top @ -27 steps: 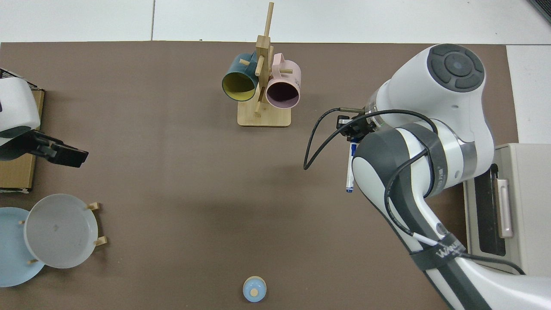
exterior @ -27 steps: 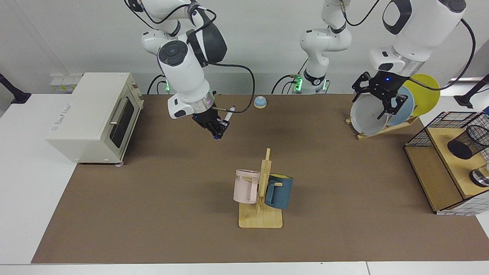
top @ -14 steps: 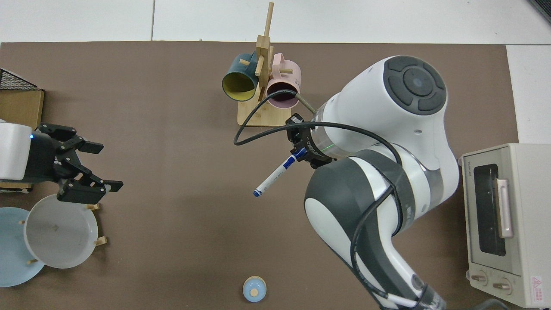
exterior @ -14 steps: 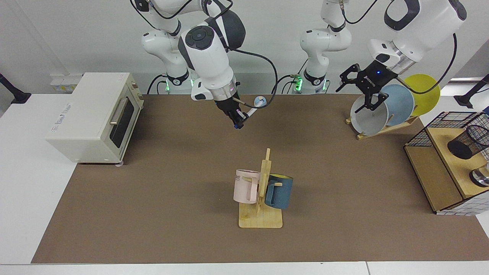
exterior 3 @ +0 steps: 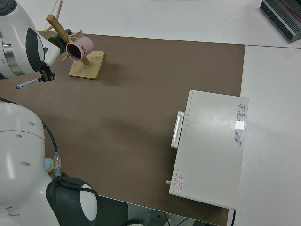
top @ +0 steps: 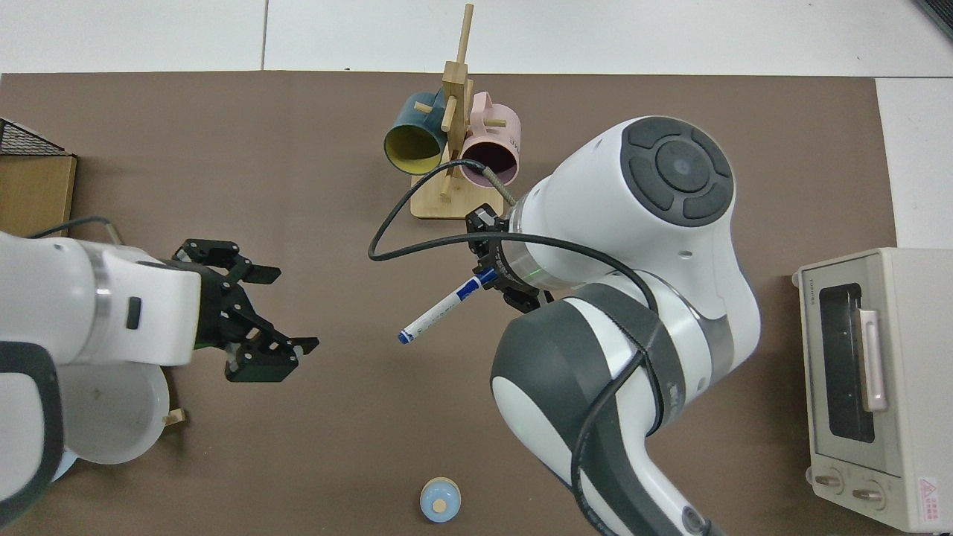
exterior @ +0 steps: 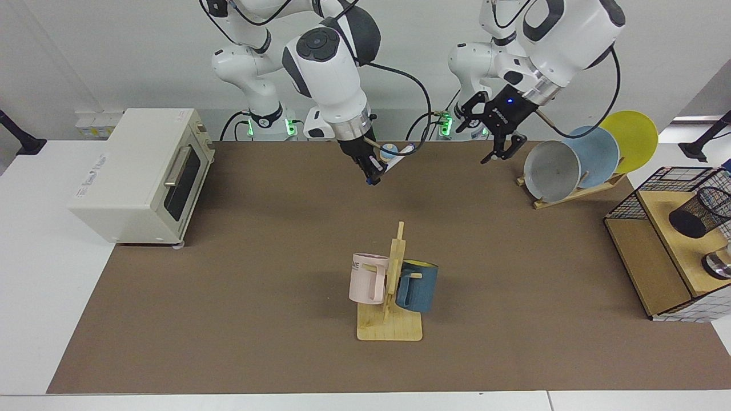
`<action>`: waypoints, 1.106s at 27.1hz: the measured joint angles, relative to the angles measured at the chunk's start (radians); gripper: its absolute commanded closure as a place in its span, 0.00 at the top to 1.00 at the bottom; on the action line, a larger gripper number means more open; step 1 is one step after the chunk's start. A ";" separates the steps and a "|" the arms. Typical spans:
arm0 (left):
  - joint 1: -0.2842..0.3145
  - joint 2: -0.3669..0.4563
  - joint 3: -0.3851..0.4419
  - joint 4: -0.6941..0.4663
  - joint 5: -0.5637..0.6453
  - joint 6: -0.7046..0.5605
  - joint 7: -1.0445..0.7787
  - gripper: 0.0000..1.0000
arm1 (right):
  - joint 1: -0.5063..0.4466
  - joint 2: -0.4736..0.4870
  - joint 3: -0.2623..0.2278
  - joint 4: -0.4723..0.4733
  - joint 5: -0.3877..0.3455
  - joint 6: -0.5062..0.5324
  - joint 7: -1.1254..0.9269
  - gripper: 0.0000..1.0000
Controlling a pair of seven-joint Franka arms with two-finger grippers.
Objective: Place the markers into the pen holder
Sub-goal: 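Grasp the marker with the left gripper from the right gripper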
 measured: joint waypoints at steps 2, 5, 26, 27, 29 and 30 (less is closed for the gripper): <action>-0.030 -0.014 -0.019 -0.031 0.000 0.054 -0.045 1.00 | 0.005 0.000 0.000 0.000 0.004 0.000 0.015 0.00; -0.066 -0.034 -0.043 -0.076 -0.005 0.116 -0.091 1.00 | 0.007 0.001 0.000 0.000 0.007 0.000 0.048 0.00; -0.101 -0.076 -0.159 -0.207 -0.025 0.340 -0.245 0.61 | 0.024 0.010 0.000 -0.008 0.014 -0.002 0.118 0.00; -0.101 -0.076 -0.159 -0.207 -0.025 0.341 -0.246 0.54 | 0.024 0.010 0.000 -0.008 0.014 -0.002 0.118 0.00; -0.101 -0.076 -0.160 -0.208 -0.025 0.342 -0.250 0.42 | 0.024 0.010 0.000 -0.009 0.014 -0.003 0.118 0.00; -0.101 -0.076 -0.160 -0.209 -0.025 0.344 -0.255 0.36 | 0.024 0.010 0.000 -0.010 0.014 -0.003 0.118 0.00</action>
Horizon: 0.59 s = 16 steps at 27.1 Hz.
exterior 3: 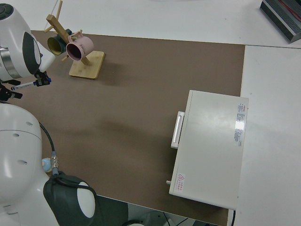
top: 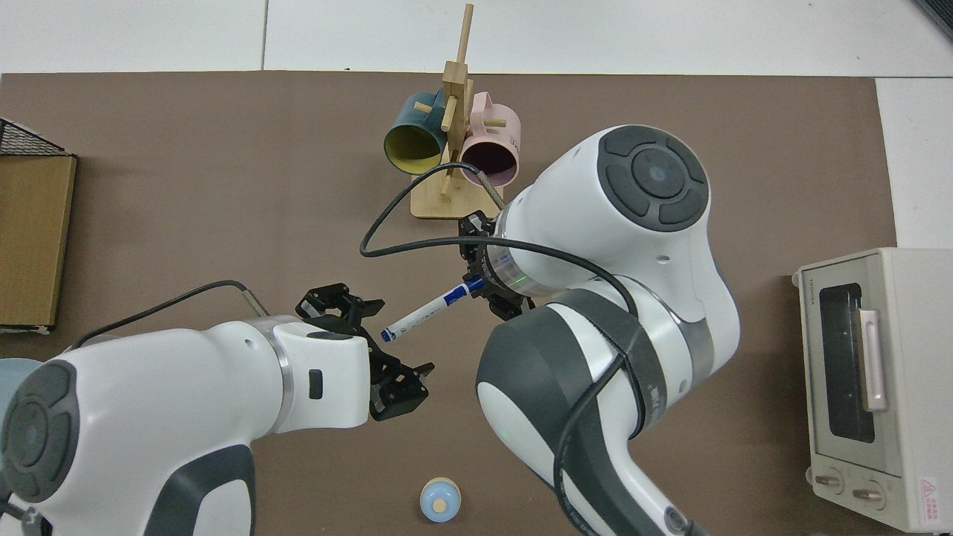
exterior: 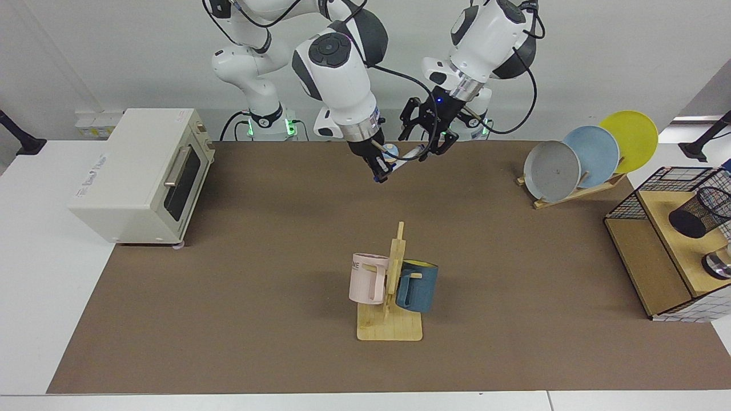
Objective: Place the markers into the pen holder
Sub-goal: 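Grasp the marker with the left gripper from the right gripper, then open the right gripper and withdraw while the left gripper holds marker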
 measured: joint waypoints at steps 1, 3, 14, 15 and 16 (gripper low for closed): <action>0.000 0.000 0.000 -0.001 0.000 0.003 -0.005 0.31 | 0.000 0.000 0.000 0.000 0.000 0.000 0.000 0.00; 0.000 0.000 0.000 -0.002 0.000 0.007 -0.011 0.19 | 0.002 0.000 0.001 -0.001 0.000 0.000 0.000 0.00; 0.000 0.000 0.004 -0.008 -0.003 0.012 -0.013 0.00 | 0.004 0.002 -0.001 -0.004 0.011 -0.003 -0.002 1.00; 0.000 0.000 0.004 -0.008 -0.003 0.012 -0.014 0.00 | 0.004 0.003 -0.001 -0.004 0.020 0.001 -0.002 1.00; 0.000 0.000 0.004 -0.009 -0.003 0.013 -0.015 0.00 | 0.004 0.003 0.000 -0.004 0.028 0.001 -0.002 1.00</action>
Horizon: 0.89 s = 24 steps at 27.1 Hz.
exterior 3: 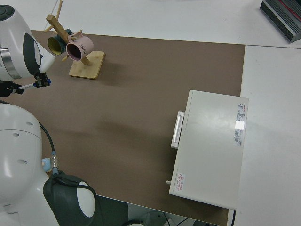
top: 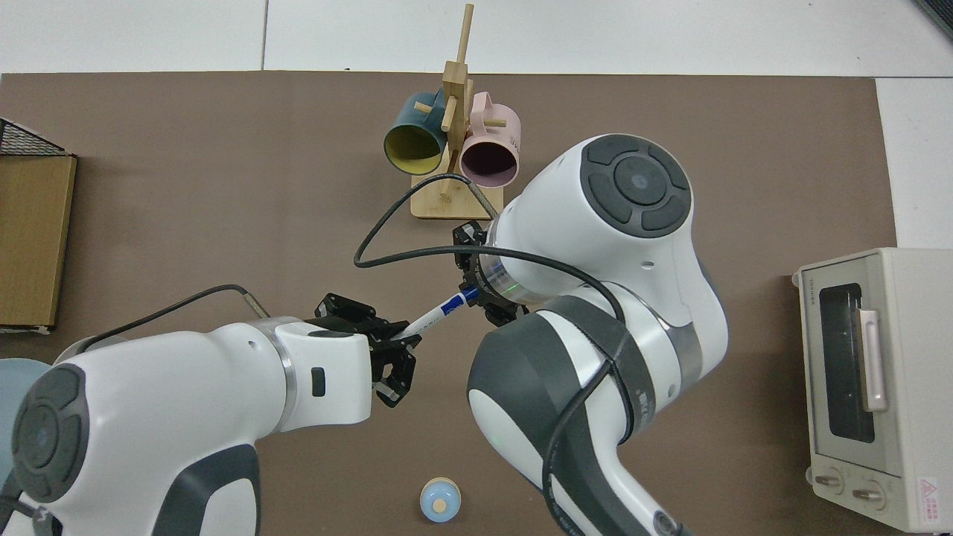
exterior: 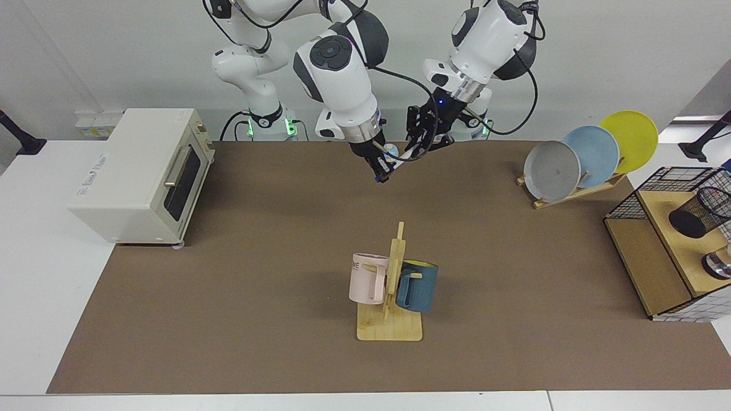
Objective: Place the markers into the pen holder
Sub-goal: 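Open the right gripper and withdraw while the left gripper holds marker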
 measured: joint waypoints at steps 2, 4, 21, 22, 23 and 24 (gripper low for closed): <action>0.001 0.001 0.001 -0.002 0.000 0.000 0.000 0.00 | 0.001 0.000 0.001 0.001 0.011 0.000 0.000 1.00; 0.002 0.002 0.001 -0.003 0.000 0.000 0.000 0.00 | 0.002 0.000 0.002 0.002 0.013 0.000 -0.008 1.00; 0.044 0.002 0.011 -0.013 0.023 -0.011 0.001 0.00 | -0.173 -0.056 -0.021 0.005 -0.004 -0.131 -0.611 1.00; 0.047 0.002 0.011 -0.013 0.023 -0.012 0.001 0.00 | -0.192 -0.058 -0.022 0.005 -0.015 -0.140 -0.658 1.00; 0.050 0.002 0.011 -0.013 0.024 -0.014 0.001 0.00 | -0.210 -0.061 -0.023 0.005 -0.030 -0.150 -0.705 1.00; 0.054 0.002 0.011 -0.013 0.024 -0.017 0.001 0.00 | -0.228 -0.064 -0.023 0.005 -0.046 -0.161 -0.755 1.00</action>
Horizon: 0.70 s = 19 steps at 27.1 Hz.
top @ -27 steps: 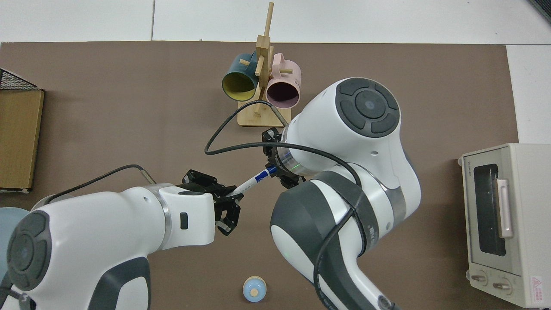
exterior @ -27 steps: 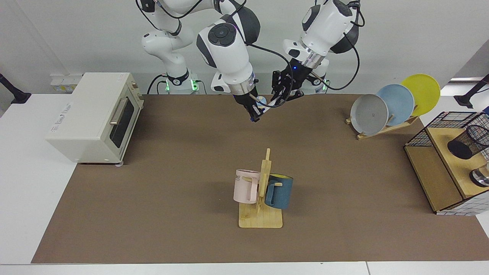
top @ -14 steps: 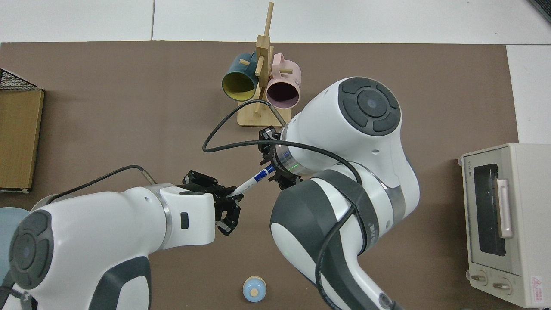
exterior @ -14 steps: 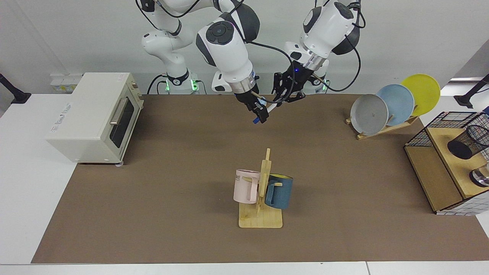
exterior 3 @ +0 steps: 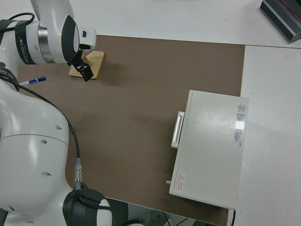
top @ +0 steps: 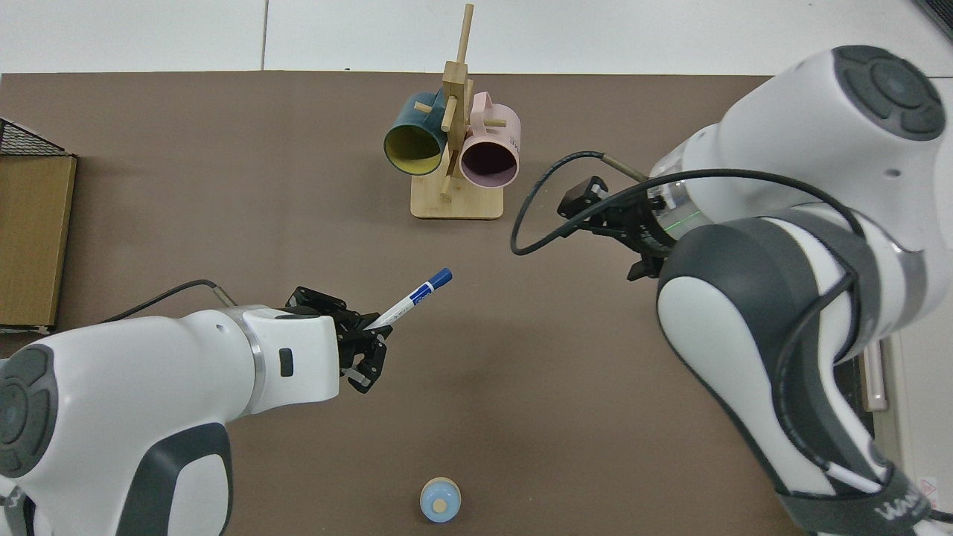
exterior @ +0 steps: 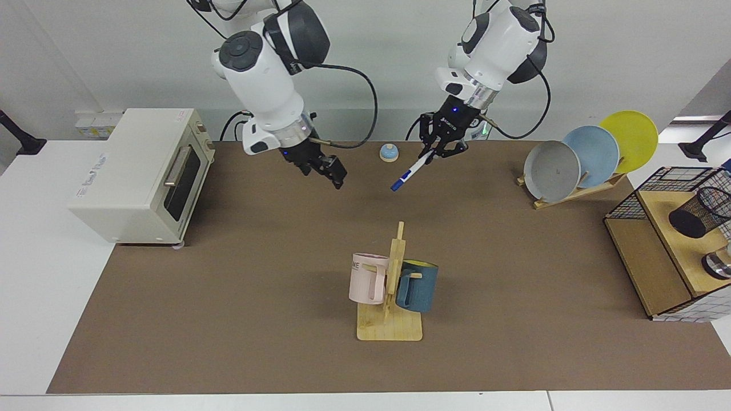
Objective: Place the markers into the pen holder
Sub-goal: 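Open the right gripper and withdraw while the left gripper holds marker, then carry the marker with the left gripper into the white pen holder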
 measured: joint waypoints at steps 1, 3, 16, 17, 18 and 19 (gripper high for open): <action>0.004 0.000 0.000 0.000 0.000 -0.002 0.000 0.00 | -0.016 -0.003 -0.001 0.000 -0.019 -0.011 -0.050 1.00; 0.015 0.000 0.001 0.000 0.007 -0.007 0.000 0.00 | -0.044 -0.011 -0.002 0.000 -0.071 -0.036 -0.159 1.00; 0.045 0.002 0.003 0.001 0.156 -0.061 0.000 0.00 | -0.099 -0.067 -0.003 -0.002 -0.263 -0.075 -0.478 1.00; 0.050 0.002 0.003 0.002 0.174 -0.070 0.001 0.00 | -0.098 -0.069 -0.002 -0.003 -0.263 -0.075 -0.479 1.00; 0.055 0.002 0.003 0.002 0.194 -0.080 0.001 0.00 | -0.098 -0.071 -0.001 -0.004 -0.263 -0.075 -0.479 1.00; 0.060 0.002 0.004 0.004 0.215 -0.089 0.001 0.00 | -0.098 -0.072 0.000 -0.004 -0.264 -0.075 -0.480 1.00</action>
